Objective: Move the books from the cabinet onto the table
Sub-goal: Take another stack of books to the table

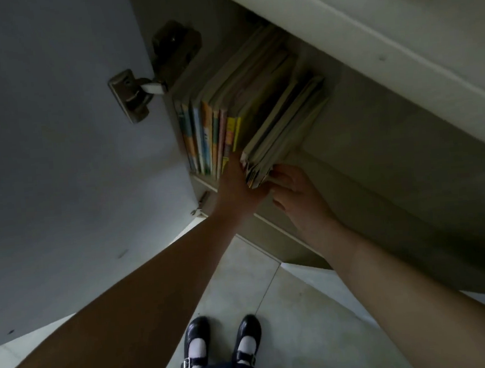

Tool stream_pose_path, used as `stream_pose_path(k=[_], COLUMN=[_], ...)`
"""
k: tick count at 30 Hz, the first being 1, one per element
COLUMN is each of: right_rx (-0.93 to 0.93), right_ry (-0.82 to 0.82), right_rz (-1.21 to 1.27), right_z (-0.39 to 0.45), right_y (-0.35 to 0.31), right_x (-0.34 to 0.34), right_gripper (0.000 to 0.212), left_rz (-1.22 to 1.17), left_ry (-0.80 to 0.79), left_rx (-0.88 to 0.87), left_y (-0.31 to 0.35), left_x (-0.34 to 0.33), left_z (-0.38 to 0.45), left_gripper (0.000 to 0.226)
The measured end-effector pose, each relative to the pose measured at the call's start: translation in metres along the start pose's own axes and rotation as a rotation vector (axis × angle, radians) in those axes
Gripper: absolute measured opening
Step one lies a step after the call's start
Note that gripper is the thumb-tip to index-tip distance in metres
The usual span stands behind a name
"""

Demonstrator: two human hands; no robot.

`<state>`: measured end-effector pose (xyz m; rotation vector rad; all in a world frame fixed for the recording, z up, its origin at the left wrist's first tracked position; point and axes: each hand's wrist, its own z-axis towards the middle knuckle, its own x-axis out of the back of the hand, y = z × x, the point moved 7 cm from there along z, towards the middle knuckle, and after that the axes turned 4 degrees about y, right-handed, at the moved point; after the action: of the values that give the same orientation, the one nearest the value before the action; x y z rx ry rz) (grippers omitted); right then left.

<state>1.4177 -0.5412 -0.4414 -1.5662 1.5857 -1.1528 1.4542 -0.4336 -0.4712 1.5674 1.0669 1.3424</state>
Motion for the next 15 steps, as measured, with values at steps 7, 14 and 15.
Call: stream_pose_path(k=[7, 14, 15], right_rx=[0.019, 0.079, 0.095], right_ry=[-0.086, -0.218, -0.227], right_rz=[-0.097, -0.262, -0.267], right_z=[0.006, -0.018, -0.022], right_y=[0.004, 0.002, 0.0], right_x=[0.002, -0.005, -0.005], right_gripper=[0.045, 0.068, 0.068], left_rz=[-0.017, -0.109, -0.146], left_ry=[0.198, 0.124, 0.109], left_rx=[0.022, 0.197, 0.224], left_y=[0.003, 0.006, 0.01], left_x=[0.004, 0.011, 0.013], left_z=[-0.003, -0.014, -0.019], left_gripper=[0.066, 0.058, 0.054])
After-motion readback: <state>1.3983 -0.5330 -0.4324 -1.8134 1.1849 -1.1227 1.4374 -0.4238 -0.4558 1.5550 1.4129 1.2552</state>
